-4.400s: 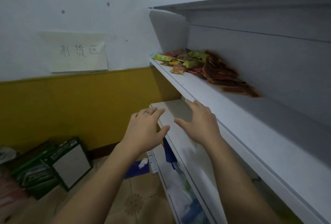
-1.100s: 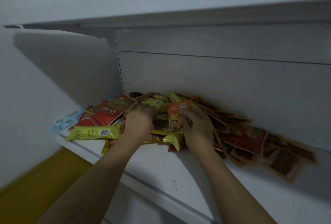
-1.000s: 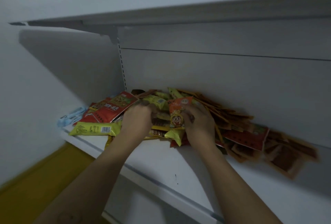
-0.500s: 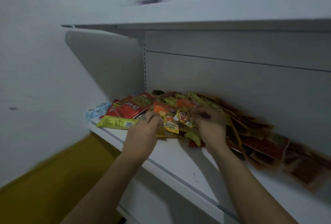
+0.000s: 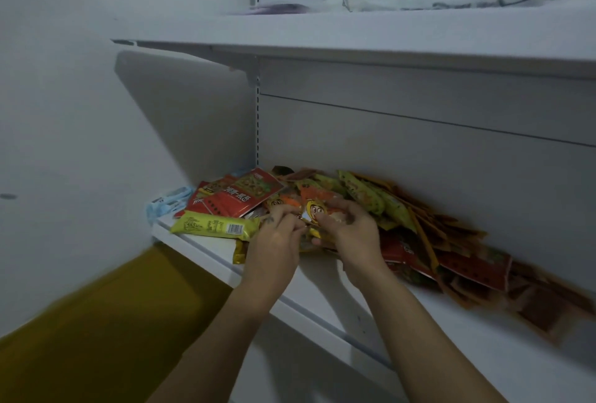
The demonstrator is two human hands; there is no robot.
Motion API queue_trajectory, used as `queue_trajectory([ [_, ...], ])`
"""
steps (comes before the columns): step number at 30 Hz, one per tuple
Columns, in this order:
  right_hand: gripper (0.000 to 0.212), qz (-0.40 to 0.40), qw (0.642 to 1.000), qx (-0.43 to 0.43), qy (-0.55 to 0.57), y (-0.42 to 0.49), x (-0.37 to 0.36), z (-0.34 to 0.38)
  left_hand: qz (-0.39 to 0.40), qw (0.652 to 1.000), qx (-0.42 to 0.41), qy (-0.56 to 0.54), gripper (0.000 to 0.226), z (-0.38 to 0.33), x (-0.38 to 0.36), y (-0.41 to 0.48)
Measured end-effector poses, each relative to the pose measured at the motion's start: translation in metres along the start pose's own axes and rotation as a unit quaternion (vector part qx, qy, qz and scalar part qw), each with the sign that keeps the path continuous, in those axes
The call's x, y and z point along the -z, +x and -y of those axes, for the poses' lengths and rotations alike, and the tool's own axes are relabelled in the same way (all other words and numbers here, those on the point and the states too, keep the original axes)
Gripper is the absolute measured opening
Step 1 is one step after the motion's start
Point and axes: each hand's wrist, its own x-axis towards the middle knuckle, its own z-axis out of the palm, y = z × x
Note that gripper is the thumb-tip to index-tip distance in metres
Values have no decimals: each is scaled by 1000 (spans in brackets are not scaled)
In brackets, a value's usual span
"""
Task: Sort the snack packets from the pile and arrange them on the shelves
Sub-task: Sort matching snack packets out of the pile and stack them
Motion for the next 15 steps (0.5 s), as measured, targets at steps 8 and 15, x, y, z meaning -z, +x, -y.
queue_trajectory([
  [8, 24, -101, 969, 126, -189, 19, 9, -2, 101, 995, 4, 8, 24, 29, 3, 20],
  [15, 24, -95, 943, 156, -278, 33, 5, -7, 245, 932, 138, 229, 34, 58, -4, 50],
])
